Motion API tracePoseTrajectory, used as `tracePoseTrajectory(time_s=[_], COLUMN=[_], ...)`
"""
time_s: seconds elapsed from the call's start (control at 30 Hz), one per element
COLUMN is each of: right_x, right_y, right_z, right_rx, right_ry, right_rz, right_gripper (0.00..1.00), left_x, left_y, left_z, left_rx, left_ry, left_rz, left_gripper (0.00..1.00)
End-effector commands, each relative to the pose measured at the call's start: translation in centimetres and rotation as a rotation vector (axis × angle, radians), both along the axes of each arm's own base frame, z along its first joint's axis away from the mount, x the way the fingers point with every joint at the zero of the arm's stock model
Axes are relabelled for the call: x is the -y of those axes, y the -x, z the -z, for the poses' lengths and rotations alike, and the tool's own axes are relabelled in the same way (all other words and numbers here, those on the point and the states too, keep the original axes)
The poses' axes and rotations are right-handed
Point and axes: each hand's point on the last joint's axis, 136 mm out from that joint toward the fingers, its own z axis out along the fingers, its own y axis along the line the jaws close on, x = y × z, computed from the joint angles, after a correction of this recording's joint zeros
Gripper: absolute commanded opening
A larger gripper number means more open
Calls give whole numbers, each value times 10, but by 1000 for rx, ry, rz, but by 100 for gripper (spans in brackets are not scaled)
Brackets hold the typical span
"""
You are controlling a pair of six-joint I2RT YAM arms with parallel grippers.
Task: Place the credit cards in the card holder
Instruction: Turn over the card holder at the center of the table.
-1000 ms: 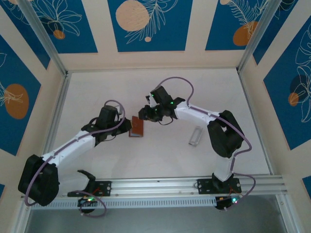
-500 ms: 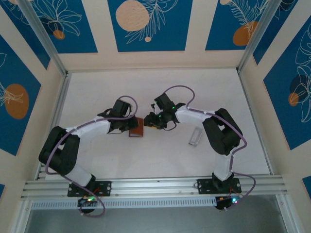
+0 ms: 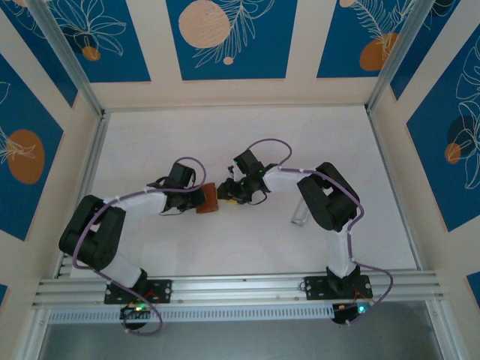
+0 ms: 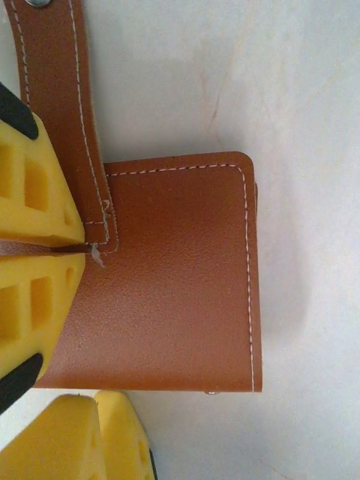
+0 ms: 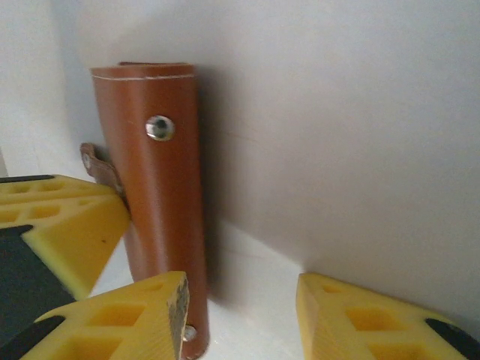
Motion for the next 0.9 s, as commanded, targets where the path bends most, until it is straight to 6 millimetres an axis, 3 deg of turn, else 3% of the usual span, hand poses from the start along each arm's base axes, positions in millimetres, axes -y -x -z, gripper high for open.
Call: tracePoseTrajectory(time_s=[0.0, 0.33, 0.47, 0.53, 0.63, 0.67, 0.77, 0.87], right_x=[-20, -39, -47, -53, -55, -51, -26, 26], right_y=[5, 6, 8, 10, 10, 8, 5, 10], right_z=[2, 5, 7, 4, -7, -12, -34, -49], right_rx=[-31, -55, -61, -57, -29, -8, 75, 138], right_ry=[-62, -140, -137, -153, -169, -165, -112, 93], right_rz=[-30, -42, -52, -70, -76, -65, -11, 66], right_gripper=[43, 43, 38, 30, 6, 1, 0, 0], left_x=[-24, -24, -24, -21, -17, -15, -10, -15], left_y=[27, 29, 31, 30, 28, 27, 24, 25], left_z=[36, 37, 38, 37, 32, 29, 1, -27], left_rx=[-114, -118, -119, -117, -109, -99, -35, 17], left_ry=[-88, -87, -81, -67, -43, -34, 5, -12], left_rz=[-23, -11, -11, -5, 0, 4, 22, 37], left_gripper=[12, 12, 11, 11, 11, 11, 17, 23])
